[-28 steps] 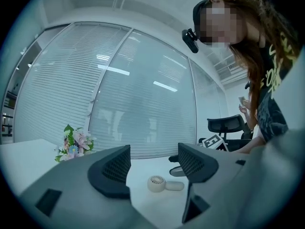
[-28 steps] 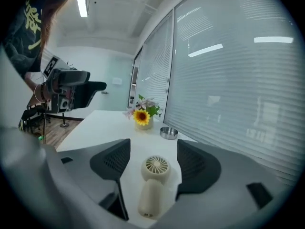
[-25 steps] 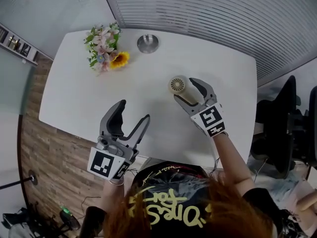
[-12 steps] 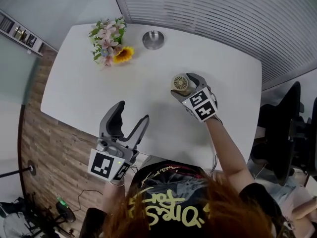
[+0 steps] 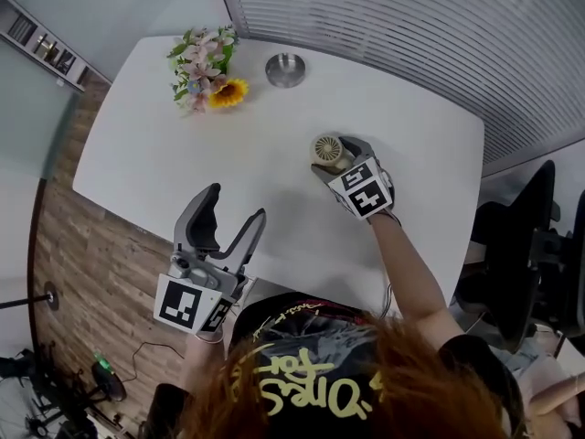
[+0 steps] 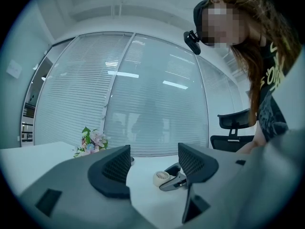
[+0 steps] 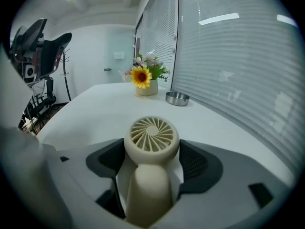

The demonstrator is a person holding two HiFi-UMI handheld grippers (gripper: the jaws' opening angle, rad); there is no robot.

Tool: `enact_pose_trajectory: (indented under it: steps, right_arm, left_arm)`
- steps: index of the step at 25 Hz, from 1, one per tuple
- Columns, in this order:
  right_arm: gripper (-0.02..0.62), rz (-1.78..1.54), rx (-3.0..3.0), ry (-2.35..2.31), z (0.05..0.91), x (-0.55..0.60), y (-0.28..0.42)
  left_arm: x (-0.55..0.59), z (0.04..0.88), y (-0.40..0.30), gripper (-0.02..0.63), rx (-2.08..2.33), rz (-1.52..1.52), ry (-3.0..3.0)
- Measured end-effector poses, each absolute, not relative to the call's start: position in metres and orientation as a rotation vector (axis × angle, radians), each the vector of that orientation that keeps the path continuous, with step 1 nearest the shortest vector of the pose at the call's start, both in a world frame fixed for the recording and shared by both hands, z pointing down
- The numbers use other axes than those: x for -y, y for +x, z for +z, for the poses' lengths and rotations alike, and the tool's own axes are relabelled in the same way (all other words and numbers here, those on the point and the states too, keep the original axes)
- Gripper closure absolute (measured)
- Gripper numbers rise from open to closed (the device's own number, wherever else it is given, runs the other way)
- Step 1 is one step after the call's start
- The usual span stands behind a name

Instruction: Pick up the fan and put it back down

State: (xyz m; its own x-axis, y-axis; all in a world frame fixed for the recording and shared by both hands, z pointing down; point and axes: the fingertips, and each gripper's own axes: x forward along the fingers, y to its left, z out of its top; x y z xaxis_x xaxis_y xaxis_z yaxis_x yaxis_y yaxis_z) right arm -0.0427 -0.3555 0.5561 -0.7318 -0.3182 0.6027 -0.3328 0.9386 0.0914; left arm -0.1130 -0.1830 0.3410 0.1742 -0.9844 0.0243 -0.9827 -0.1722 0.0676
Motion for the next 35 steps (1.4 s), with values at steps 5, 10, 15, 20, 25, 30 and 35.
enact_pose_trajectory:
  steps: [5,10,15,20,25,30,35]
  right_arm:
    - [0.239,0.05,2.422,0.484,0.557,0.353,-0.042]
    - [0.241,0.071,2.471,0.592,0.544,0.357,-0.044]
    - [0.241,0.013,2.533,0.71,0.504,0.351,-0.053]
    - [0.241,-0.02,2.563,0.84,0.463,0.339,-0.049]
    - [0.241,-0.049,2.622,0.963,0.426,0.323,-0.048]
    - [0.241,-0.106,2.666,1.065,0.389,0.305,-0.048]
    - [0.241,-0.202,2.722,1.153,0.351,0.286,-0.045]
  left_arm:
    - [0.181,0.337,-0.114,0.298,1.948,-0.015,2.39]
    - [0.194,0.337,-0.124,0.299,1.865,-0.023,2.453]
    - [0.203,0.333,-0.136,0.299,1.738,-0.02,2.559]
    - [0.216,0.323,-0.153,0.299,1.637,-0.065,2.642]
    - [0.22,0.314,-0.162,0.299,1.54,-0.07,2.72]
    - [0.221,0.307,-0.17,0.299,1.471,-0.074,2.78]
    - [0.221,0.3,-0.176,0.299,1.436,-0.086,2.817]
